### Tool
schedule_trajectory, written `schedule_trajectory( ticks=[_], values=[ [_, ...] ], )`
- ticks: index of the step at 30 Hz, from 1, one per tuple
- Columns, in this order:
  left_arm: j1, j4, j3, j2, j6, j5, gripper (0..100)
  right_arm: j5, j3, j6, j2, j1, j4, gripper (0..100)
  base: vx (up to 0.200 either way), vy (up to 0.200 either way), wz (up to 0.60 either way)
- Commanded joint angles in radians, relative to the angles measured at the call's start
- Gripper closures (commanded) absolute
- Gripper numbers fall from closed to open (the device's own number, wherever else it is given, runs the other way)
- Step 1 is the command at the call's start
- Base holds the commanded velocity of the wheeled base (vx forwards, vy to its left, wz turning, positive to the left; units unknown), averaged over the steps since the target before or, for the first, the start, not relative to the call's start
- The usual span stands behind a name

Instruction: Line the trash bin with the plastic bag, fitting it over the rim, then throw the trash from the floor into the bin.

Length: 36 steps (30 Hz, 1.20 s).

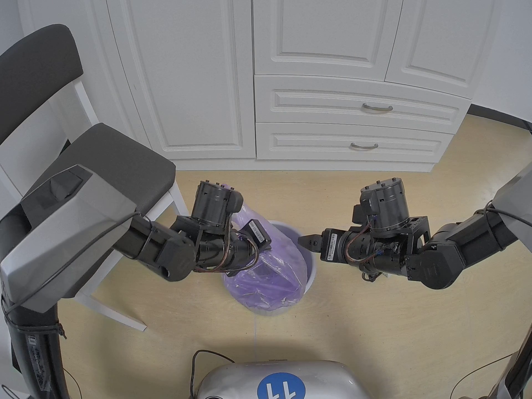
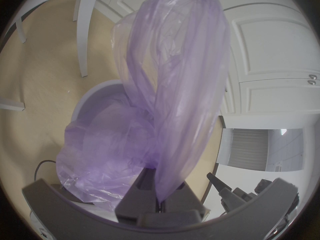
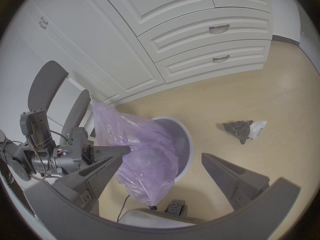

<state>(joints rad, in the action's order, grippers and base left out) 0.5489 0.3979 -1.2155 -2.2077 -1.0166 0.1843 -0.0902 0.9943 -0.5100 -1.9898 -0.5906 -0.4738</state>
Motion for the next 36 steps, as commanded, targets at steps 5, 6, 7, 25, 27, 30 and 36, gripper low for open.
schedule_trajectory(
  ticks=[5, 6, 7, 25, 27, 30, 36],
  values=[
    [-0.003, -0.353, -0.392, -0.213, 0.001, 0.004, 100, -0.011, 0.032, -0.001, -0.049, 0.029, 0.0, 0, 0.0, 0.0, 0.0],
    [-0.001, -0.356, -0.397, -0.213, 0.001, 0.004, 100, -0.011, 0.035, -0.002, -0.053, 0.029, -0.002, 0, 0.0, 0.0, 0.0],
    [-0.001, -0.356, -0.397, -0.213, 0.001, 0.004, 100, -0.011, 0.035, -0.002, -0.055, 0.029, -0.002, 0, 0.0, 0.0, 0.0],
    [0.036, -0.36, -0.45, -0.276, 0.081, -0.181, 100, -0.028, 0.037, -0.001, -0.104, 0.011, -0.008, 0, 0.0, 0.0, 0.0],
    [0.036, -0.361, -0.444, -0.256, 0.081, -0.18, 100, -0.028, 0.03, 0.001, -0.103, 0.0, -0.008, 0, 0.0, 0.0, 0.0],
    [0.039, -0.363, -0.44, -0.244, 0.081, -0.181, 100, -0.028, 0.021, 0.005, -0.103, -0.009, -0.009, 0, 0.0, 0.0, 0.0],
    [0.046, -0.36, -0.418, -0.23, 0.084, -0.183, 100, -0.028, 0.007, 0.016, -0.104, -0.014, -0.014, 0, 0.0, 0.0, 0.0]
  ],
)
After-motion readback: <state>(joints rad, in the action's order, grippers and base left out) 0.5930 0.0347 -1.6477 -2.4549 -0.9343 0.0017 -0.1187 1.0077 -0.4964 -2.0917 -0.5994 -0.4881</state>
